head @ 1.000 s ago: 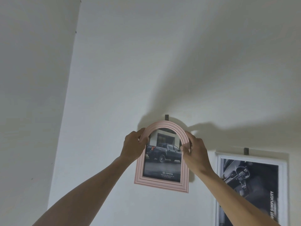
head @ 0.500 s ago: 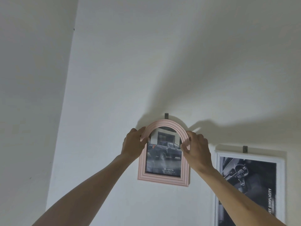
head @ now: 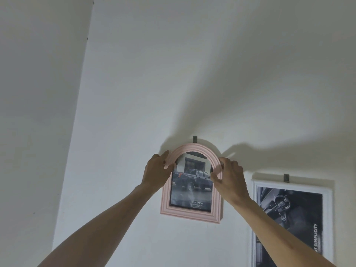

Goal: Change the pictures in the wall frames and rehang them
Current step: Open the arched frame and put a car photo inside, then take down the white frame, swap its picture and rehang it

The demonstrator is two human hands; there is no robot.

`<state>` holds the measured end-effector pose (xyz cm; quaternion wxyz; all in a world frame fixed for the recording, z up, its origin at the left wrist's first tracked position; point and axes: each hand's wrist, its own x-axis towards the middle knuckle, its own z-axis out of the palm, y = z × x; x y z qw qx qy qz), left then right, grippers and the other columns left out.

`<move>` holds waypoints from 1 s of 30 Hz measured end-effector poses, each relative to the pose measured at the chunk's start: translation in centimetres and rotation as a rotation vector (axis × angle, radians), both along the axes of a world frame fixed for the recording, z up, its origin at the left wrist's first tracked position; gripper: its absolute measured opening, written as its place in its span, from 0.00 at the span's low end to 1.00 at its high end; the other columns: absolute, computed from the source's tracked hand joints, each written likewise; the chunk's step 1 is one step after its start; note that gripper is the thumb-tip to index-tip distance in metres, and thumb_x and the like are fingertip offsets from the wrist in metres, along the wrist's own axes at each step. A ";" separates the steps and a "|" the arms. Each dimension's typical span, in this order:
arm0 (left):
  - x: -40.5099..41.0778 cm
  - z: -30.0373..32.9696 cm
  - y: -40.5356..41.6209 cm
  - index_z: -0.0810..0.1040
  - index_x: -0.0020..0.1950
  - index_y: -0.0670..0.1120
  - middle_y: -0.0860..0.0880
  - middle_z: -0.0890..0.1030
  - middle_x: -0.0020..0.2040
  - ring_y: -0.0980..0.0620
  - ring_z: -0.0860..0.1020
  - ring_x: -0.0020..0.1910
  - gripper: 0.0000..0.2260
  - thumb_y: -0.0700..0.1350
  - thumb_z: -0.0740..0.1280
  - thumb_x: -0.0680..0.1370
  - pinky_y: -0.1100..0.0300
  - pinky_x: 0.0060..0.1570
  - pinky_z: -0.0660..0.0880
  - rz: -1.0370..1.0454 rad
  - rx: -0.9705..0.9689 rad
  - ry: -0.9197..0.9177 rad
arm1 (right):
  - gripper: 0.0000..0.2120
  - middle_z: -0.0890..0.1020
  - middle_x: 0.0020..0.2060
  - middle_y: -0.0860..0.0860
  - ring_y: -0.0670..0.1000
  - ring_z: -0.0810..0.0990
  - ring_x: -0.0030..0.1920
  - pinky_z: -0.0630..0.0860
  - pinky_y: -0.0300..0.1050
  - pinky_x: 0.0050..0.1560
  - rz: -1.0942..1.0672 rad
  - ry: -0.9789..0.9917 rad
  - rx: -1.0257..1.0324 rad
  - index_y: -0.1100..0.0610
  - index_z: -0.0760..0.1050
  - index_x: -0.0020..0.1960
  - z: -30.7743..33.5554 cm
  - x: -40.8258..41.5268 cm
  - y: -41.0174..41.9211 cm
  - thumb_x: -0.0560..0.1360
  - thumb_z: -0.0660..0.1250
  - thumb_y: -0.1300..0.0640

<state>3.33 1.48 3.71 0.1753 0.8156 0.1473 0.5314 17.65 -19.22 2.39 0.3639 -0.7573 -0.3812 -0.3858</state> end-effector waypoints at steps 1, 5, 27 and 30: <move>-0.1 0.0 -0.1 0.70 0.73 0.52 0.51 0.74 0.48 0.51 0.74 0.46 0.25 0.54 0.68 0.77 0.60 0.50 0.70 -0.001 -0.009 -0.002 | 0.23 0.78 0.51 0.50 0.55 0.72 0.55 0.66 0.42 0.49 0.012 0.010 0.000 0.54 0.69 0.65 0.1 -0.1 -0.1 0.74 0.70 0.50; -0.2 -0.2 -0.7 0.68 0.74 0.51 0.48 0.76 0.52 0.47 0.78 0.51 0.26 0.54 0.68 0.77 0.54 0.55 0.74 0.007 -0.038 0.007 | 0.23 0.77 0.50 0.52 0.55 0.72 0.55 0.68 0.44 0.51 0.016 0.003 -0.020 0.56 0.70 0.64 0.3 -0.5 -0.5 0.73 0.71 0.49; 4.8 -6.1 -15.0 0.73 0.65 0.47 0.49 0.75 0.60 0.49 0.75 0.56 0.18 0.47 0.69 0.76 0.53 0.54 0.76 -0.247 0.232 -0.255 | 0.25 0.74 0.63 0.56 0.58 0.72 0.63 0.74 0.56 0.61 -0.173 -0.084 0.166 0.56 0.73 0.66 -0.9 2.2 -15.7 0.73 0.72 0.47; 6.8 -7.9 -17.8 0.73 0.65 0.47 0.50 0.75 0.59 0.54 0.74 0.52 0.18 0.47 0.70 0.77 0.59 0.50 0.76 -0.291 0.193 -0.175 | 0.26 0.73 0.64 0.56 0.58 0.71 0.65 0.72 0.55 0.63 -0.223 -0.045 0.184 0.55 0.71 0.66 -2.1 3.9 -19.2 0.73 0.72 0.47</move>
